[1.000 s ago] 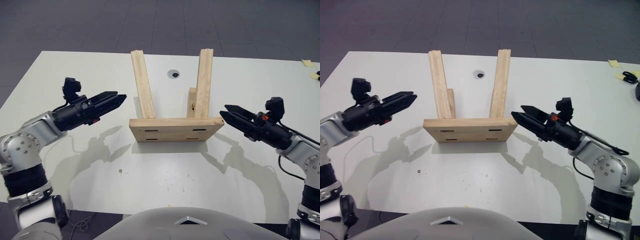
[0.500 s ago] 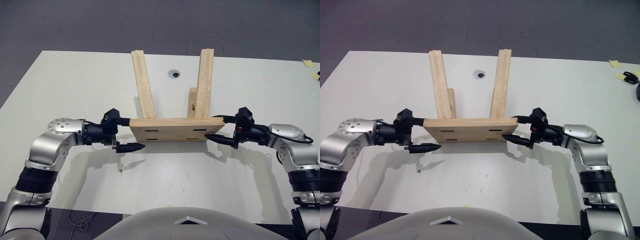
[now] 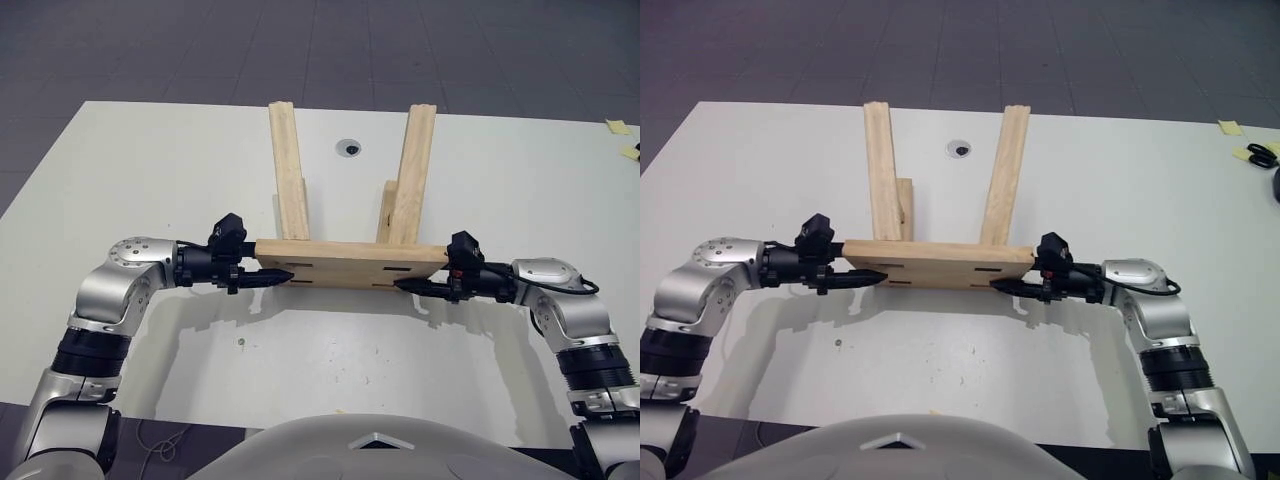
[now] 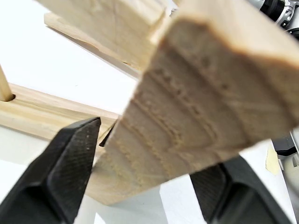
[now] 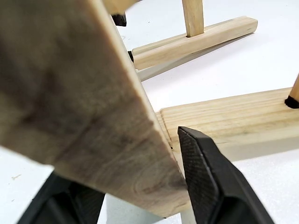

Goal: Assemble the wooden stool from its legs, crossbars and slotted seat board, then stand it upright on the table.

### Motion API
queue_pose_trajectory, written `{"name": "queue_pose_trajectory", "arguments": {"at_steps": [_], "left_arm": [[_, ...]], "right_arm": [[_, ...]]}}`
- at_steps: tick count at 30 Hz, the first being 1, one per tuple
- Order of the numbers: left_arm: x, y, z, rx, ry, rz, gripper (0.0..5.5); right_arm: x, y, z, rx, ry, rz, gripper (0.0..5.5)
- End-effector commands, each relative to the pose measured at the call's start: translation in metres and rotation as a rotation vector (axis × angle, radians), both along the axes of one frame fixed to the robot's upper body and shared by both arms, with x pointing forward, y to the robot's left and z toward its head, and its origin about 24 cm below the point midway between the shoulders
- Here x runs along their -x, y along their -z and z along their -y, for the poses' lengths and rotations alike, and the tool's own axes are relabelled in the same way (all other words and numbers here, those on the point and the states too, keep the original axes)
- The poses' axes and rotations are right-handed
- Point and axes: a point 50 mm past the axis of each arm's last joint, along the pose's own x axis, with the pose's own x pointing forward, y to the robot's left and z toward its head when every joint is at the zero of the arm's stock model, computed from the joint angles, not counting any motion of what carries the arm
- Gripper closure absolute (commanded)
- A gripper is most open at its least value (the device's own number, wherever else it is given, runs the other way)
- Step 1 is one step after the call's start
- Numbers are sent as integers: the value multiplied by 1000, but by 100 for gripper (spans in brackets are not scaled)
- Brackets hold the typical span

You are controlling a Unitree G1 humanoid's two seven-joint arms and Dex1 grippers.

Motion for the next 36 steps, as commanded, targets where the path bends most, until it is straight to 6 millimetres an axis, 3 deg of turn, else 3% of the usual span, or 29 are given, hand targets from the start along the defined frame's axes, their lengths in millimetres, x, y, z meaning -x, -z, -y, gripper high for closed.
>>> {"name": "queue_pose_trajectory", "arguments": {"at_steps": [1,4,11,15,21,29,33,36], "left_arm": [[-1,-9,4,54,10,-32,306],[0,-22,8,129,24,-87,306],[1,-65,18,279,56,-219,311],[-19,-96,26,406,-43,-220,317],[-59,-145,33,555,-256,-184,331],[-88,-126,30,612,-651,-336,334],[-95,-115,23,720,-829,-420,335],[-105,-113,16,807,-968,-469,375]], "right_arm": [[0,-2,-3,3,-1,-23,330],[7,-19,-13,-93,-46,-117,330],[3,-100,-33,-552,-104,-295,338],[-8,-123,-38,-727,-13,-272,347],[-28,-141,-40,-911,223,-272,373],[-46,-147,-30,-1013,495,-277,384],[-50,-136,-21,-1020,654,-266,304],[-50,-132,-14,-1083,738,-240,254]]}}
